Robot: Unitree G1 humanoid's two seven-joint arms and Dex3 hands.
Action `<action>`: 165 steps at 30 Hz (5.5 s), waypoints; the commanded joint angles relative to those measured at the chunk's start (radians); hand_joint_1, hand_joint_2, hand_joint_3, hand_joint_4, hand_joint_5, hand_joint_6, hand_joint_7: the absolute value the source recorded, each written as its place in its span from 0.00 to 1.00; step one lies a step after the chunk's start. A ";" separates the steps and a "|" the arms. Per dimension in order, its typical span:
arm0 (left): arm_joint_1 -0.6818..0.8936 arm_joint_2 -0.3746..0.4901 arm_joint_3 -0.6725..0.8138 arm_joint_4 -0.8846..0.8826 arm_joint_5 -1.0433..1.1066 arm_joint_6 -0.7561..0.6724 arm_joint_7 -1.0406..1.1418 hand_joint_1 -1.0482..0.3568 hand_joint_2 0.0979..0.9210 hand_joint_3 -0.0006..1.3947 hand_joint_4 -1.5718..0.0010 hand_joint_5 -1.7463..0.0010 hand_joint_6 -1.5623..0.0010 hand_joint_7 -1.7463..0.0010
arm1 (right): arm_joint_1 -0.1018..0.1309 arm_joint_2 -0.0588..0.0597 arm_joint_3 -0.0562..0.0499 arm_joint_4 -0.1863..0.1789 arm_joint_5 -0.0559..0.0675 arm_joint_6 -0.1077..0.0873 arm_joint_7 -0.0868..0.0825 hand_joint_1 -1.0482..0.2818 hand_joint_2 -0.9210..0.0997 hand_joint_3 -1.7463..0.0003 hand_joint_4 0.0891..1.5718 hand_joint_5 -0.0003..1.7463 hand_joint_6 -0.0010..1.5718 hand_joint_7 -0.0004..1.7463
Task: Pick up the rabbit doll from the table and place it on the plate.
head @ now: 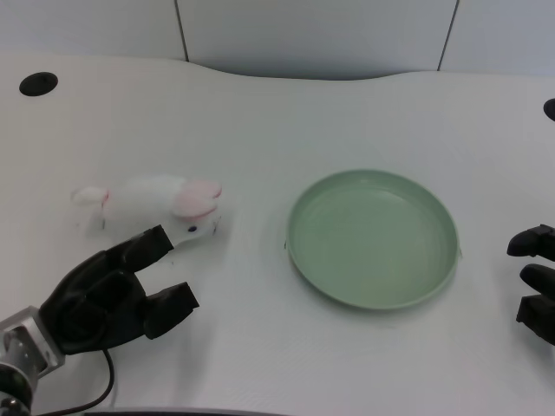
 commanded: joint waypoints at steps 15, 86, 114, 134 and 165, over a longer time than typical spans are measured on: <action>-0.002 0.014 -0.001 -0.003 -0.001 -0.010 -0.003 0.44 0.75 0.07 0.46 0.00 0.61 0.00 | 0.013 -0.019 -0.002 -0.001 -0.001 -0.005 0.004 0.51 0.02 0.98 0.80 1.00 0.34 1.00; -0.375 0.126 -0.997 0.099 1.265 -0.734 1.790 0.00 1.00 0.18 0.95 0.98 0.91 0.99 | 0.033 -0.008 0.000 -0.027 0.008 -0.042 -0.034 0.54 0.00 0.98 0.78 1.00 0.24 1.00; -0.349 0.018 -0.984 0.129 1.184 -0.484 1.603 0.00 1.00 0.19 0.92 0.98 0.92 1.00 | 0.044 0.004 0.014 -0.035 0.001 -0.084 -0.052 0.51 0.01 0.98 0.71 1.00 0.30 1.00; -0.359 -0.021 -1.037 0.134 1.245 -0.439 1.757 0.51 0.95 0.00 0.44 0.50 0.31 0.94 | 0.064 0.011 0.010 -0.062 0.008 -0.124 0.000 0.49 0.00 0.99 0.78 1.00 0.32 1.00; -0.598 -0.211 -0.994 0.112 1.202 -0.595 1.783 0.42 1.00 0.03 0.50 0.29 0.54 0.49 | 0.060 0.026 -0.001 -0.059 0.018 -0.086 -0.019 0.52 0.01 0.99 0.69 1.00 0.21 0.99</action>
